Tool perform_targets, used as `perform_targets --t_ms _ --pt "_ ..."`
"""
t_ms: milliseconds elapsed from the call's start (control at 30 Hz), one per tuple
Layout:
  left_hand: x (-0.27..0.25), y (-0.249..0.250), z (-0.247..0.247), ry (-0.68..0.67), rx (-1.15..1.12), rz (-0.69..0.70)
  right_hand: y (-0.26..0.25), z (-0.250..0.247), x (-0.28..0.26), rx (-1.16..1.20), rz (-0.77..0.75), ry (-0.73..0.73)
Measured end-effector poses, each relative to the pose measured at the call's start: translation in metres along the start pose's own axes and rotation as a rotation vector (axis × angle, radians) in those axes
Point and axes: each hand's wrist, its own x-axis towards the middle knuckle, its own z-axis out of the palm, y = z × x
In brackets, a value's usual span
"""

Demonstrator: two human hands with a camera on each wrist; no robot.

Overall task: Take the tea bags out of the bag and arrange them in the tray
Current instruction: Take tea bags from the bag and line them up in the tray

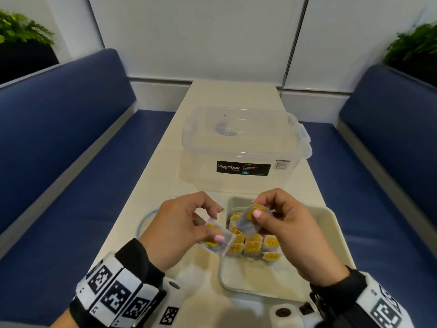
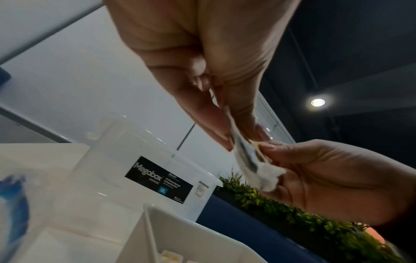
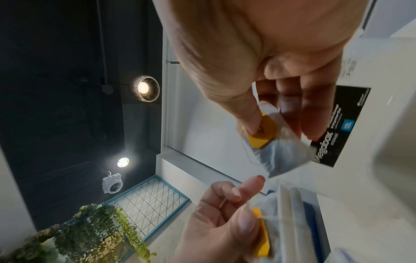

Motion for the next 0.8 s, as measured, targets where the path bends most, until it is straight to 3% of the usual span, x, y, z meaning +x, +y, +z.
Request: perform_targets --t_ms 167,267,467,633,800 --pt "-0.003 0.006 0.019 -0.164 0.140 0.135 -0.011 -0.014 -0.004 -0.071 -0.035 0.017" --pt "-0.001 0.007 0.029 -0.193 0.257 0.195 -0.018 -0.019 -0.005 -0.172 -0.047 -0.006" --pt "-0.002 0.009 0.046 -0.213 0.259 0.244 -0.028 -0.035 -0.004 -0.452 -0.047 0.003" --pt "-0.007 0.003 0.048 -0.095 0.195 0.211 -0.045 -0.065 0.007 -0.752 -0.037 -0.056" --pt "-0.018 -0.004 0.047 0.024 -0.148 0.042 -0.042 -0.092 0.023 -0.961 0.039 -0.092"
